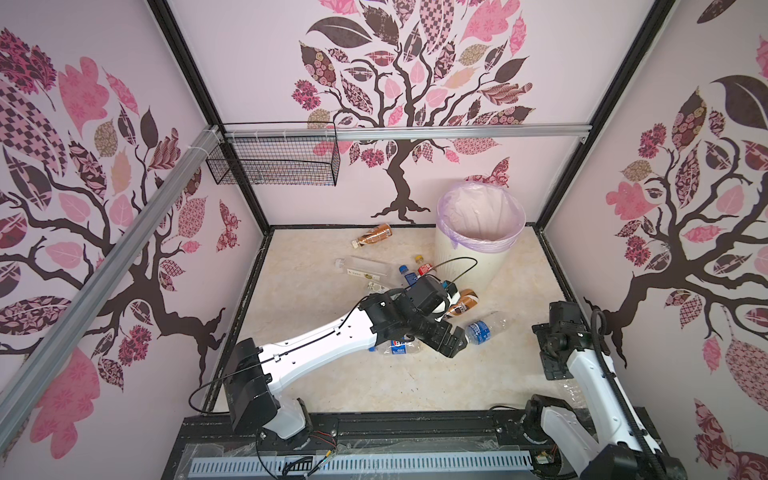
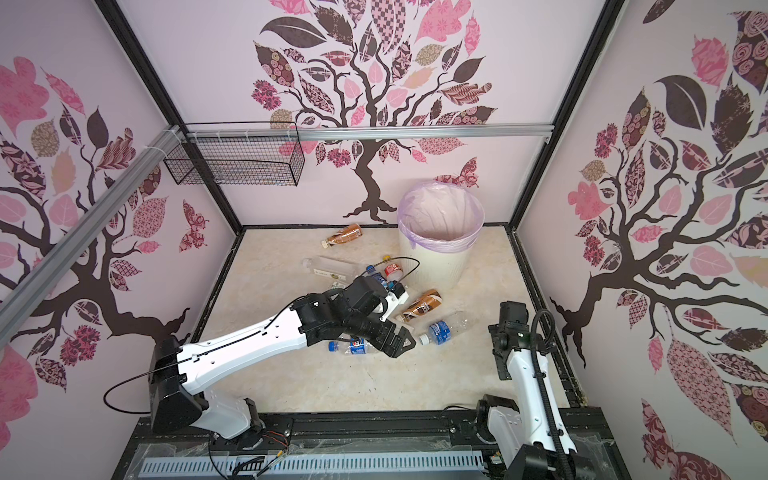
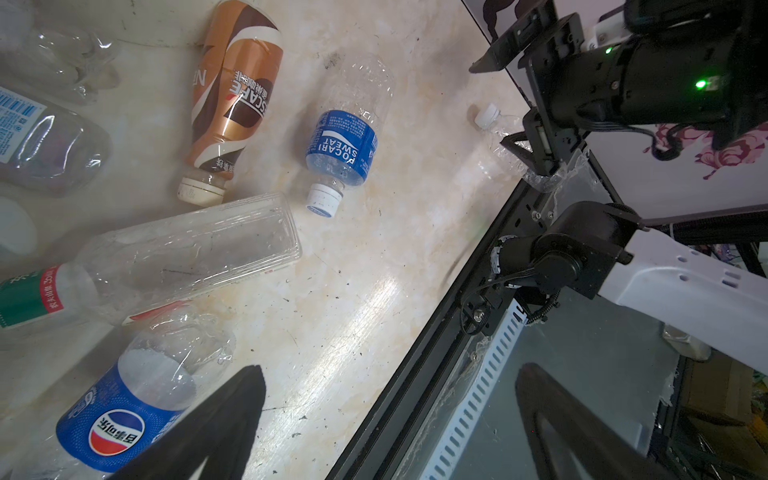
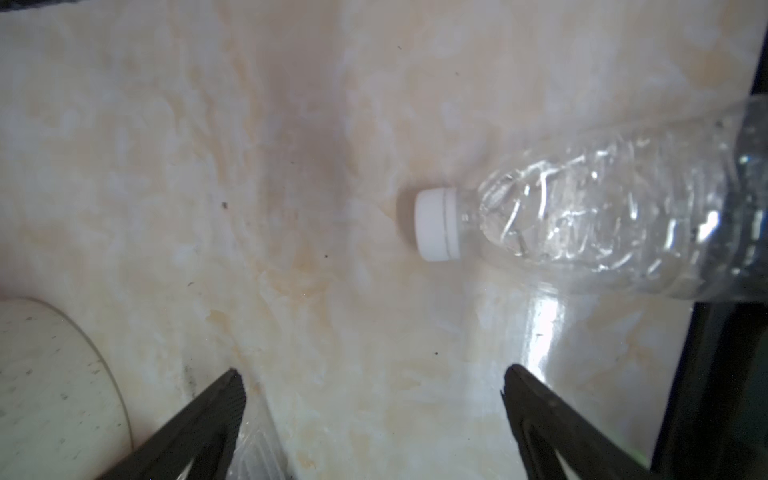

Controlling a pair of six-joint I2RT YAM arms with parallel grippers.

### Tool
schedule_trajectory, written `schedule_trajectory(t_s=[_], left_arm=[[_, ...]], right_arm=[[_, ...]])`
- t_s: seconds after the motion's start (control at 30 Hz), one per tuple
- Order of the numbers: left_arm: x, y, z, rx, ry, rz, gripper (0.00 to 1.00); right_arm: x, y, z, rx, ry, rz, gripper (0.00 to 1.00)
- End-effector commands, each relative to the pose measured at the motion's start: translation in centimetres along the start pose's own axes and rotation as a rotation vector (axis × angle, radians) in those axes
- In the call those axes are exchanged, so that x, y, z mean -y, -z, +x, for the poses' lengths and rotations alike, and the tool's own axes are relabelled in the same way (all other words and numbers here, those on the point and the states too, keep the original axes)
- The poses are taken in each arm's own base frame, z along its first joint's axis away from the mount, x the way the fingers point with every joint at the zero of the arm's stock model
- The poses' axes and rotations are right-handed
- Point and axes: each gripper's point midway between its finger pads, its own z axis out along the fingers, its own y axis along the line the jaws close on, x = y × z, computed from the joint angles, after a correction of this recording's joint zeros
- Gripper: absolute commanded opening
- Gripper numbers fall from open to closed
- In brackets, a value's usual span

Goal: Throw the plastic bottles in the bin
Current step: 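Close the right gripper on the clear bottle's neck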

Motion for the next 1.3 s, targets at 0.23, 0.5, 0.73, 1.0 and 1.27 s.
schedule_trajectory(t_s=[0.23, 0.5, 0.73, 1.0, 1.27], left_arm=[[-0.5, 0.8, 1.5, -0.016, -0.026, -0.014, 0.98], [-0.8, 0.3, 1.8, -0.046, -0.039, -0.027, 0.98], [-1.1, -0.4, 1.9, -0.075, -0.053, -0.041, 0.98], [-1.1, -0.8, 2.0, -0.094, -0.07, -0.043, 0.98], [-1.3, -0.8, 2.4, -0.112, -0.092, -0.05, 0.98]], right_arm=[[4.0, -1.3, 0.4, 0.03, -0.274, 0.13, 0.99], [4.1, -1.2, -1.0, 0.123, -0.387, 0.165, 1.0], [3.8, -1.3, -2.1, 0.188, -0.418, 0.209, 1.0], [4.2, -1.5, -3.5, 0.223, -0.483, 0.188, 1.0], [4.1, -2.1, -3.6, 0.221, -0.528, 0.17, 1.0]])
